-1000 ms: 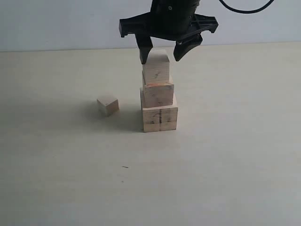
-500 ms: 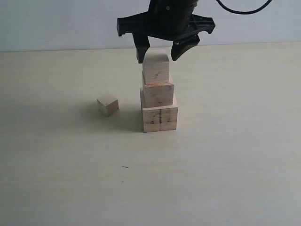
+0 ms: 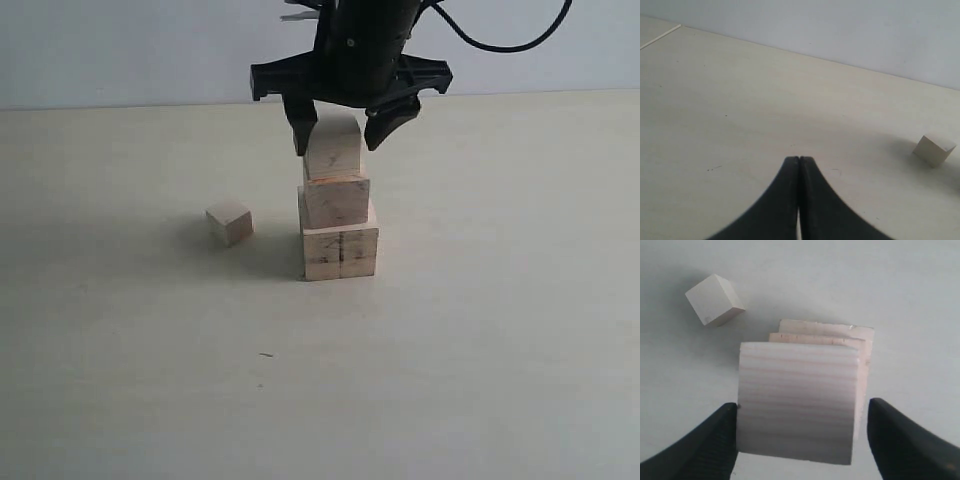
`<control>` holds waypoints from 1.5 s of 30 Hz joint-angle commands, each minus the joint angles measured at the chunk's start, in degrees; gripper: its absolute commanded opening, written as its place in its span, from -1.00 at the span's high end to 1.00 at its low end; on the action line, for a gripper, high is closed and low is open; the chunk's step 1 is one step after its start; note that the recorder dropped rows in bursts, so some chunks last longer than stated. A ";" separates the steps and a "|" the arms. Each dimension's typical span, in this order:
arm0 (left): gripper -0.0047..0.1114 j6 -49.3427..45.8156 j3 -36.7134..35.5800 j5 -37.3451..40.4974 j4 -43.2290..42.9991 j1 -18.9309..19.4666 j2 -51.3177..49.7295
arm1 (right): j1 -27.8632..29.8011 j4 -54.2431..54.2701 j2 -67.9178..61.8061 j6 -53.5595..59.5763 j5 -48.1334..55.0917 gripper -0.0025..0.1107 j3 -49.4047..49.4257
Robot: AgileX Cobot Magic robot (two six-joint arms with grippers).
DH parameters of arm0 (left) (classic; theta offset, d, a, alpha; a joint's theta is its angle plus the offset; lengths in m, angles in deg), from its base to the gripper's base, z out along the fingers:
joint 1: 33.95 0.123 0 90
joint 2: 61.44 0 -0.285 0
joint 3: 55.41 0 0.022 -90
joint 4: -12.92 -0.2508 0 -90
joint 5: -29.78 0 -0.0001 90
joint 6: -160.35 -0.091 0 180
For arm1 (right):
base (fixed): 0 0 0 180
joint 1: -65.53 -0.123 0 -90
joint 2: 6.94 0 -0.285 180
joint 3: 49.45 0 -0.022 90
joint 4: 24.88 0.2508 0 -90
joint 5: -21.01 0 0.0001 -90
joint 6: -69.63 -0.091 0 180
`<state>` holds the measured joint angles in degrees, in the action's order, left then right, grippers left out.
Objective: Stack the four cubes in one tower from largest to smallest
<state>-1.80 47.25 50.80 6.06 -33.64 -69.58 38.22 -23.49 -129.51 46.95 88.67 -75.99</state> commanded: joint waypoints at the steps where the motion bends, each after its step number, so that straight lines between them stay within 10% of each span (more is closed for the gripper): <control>1: 0.92 -0.22 0.13 -0.46 -0.11 -0.40 0.35 | 0.00 -1.86 0.29 -2.36 0.43 -0.25 0.03; 45: 0.92 -0.34 0.13 -0.46 -0.11 -0.40 0.35 | 0.00 -1.40 0.79 -5.97 -0.12 -0.05 0.03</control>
<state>-1.92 47.25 50.80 6.06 -33.64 -69.58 38.22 -24.56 -129.13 41.17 88.72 -75.99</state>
